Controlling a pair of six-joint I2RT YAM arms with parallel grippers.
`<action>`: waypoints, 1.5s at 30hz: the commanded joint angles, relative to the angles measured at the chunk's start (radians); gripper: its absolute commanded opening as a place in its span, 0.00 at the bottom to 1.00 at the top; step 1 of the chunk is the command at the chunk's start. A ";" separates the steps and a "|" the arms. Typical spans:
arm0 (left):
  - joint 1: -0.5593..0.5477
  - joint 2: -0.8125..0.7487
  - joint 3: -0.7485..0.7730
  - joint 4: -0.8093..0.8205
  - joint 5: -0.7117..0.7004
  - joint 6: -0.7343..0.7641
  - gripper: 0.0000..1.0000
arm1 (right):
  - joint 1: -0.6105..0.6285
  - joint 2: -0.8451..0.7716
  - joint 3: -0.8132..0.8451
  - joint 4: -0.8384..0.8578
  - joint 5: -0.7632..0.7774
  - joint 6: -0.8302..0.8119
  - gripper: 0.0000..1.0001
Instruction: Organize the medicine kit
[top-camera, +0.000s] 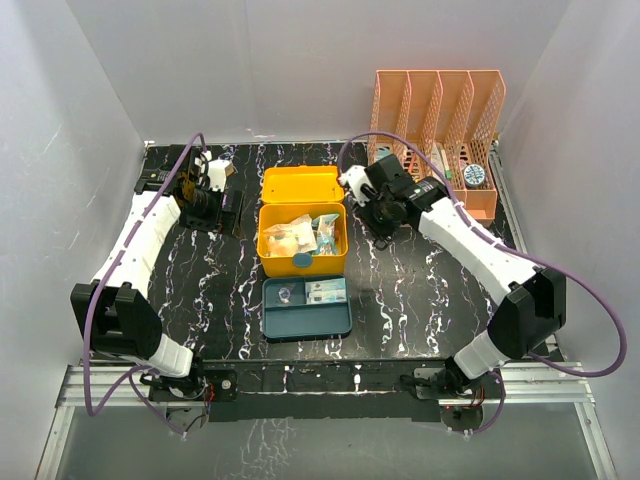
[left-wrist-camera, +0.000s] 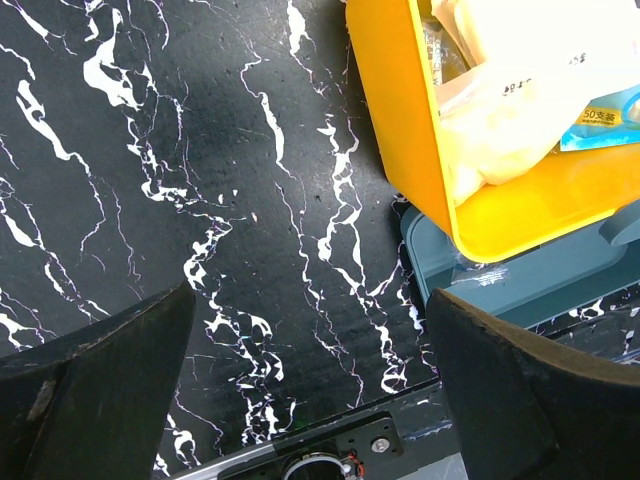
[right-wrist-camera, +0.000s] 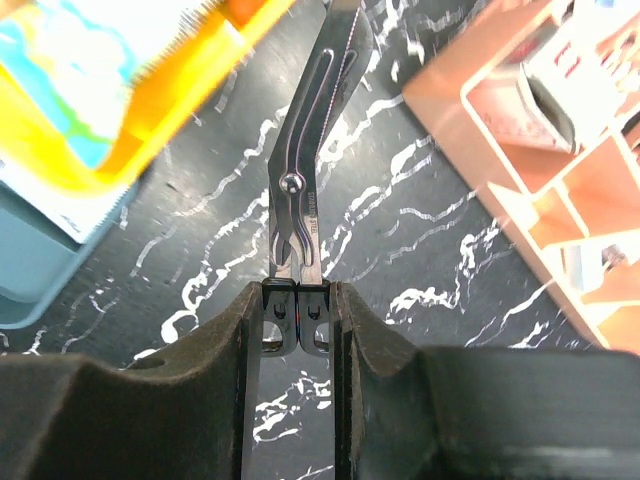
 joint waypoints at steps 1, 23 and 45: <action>0.005 0.004 0.041 -0.017 -0.005 0.001 0.99 | 0.097 -0.013 0.117 -0.043 0.058 0.025 0.00; 0.005 0.012 0.029 0.000 -0.040 -0.013 0.99 | 0.581 0.138 0.289 -0.150 0.111 0.042 0.00; 0.005 -0.012 0.002 -0.002 -0.035 -0.014 0.99 | 0.685 0.247 0.137 -0.146 0.016 -0.105 0.00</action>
